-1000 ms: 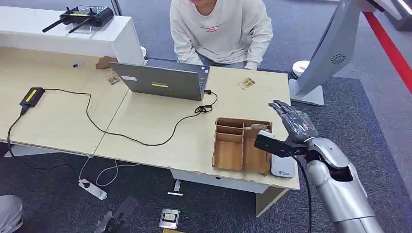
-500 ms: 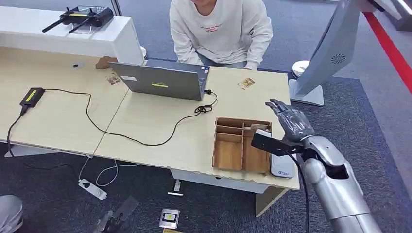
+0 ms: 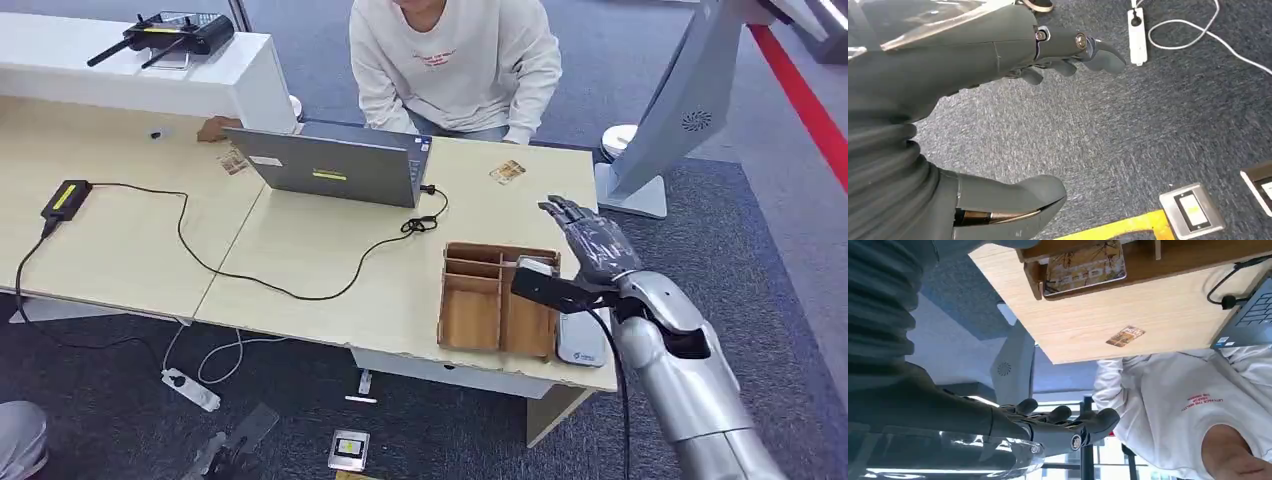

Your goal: Pass the card to the sensor for recognition and then transmit it.

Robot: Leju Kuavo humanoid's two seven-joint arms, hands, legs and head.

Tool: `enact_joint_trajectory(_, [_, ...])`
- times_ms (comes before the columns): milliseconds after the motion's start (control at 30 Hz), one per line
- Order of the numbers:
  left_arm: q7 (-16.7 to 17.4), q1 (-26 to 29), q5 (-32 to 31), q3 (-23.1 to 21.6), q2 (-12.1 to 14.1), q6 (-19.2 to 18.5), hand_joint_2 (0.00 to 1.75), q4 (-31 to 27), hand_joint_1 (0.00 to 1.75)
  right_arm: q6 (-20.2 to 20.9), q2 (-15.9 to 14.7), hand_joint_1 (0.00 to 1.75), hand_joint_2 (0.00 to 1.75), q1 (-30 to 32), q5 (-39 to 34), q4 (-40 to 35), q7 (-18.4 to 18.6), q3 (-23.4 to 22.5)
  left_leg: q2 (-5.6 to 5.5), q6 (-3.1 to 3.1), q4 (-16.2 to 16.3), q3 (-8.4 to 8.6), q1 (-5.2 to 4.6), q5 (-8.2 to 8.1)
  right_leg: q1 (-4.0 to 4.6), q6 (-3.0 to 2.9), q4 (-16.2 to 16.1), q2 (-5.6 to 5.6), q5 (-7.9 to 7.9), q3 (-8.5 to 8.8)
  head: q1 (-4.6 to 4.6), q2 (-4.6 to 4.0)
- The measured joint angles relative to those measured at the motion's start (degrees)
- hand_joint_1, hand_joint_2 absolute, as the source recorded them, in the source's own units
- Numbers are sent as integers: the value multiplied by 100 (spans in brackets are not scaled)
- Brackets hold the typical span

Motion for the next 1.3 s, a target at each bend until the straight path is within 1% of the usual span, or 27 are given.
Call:
enact_joint_trajectory(367, [-2,11,15,0,2,2,175,42,0,0,81,0,175,-75,0,149,-15,66,0,0,0,0,0,0,0,0,0,0,0,0,2,0])
enact_joint_trajectory(1300, [9,40,66,2,7,2,175,57,0,9,173,0,175,-163,-28,361,-39,90,0,0,0,0,0,0,0,0,0,0,0,0,0,0])
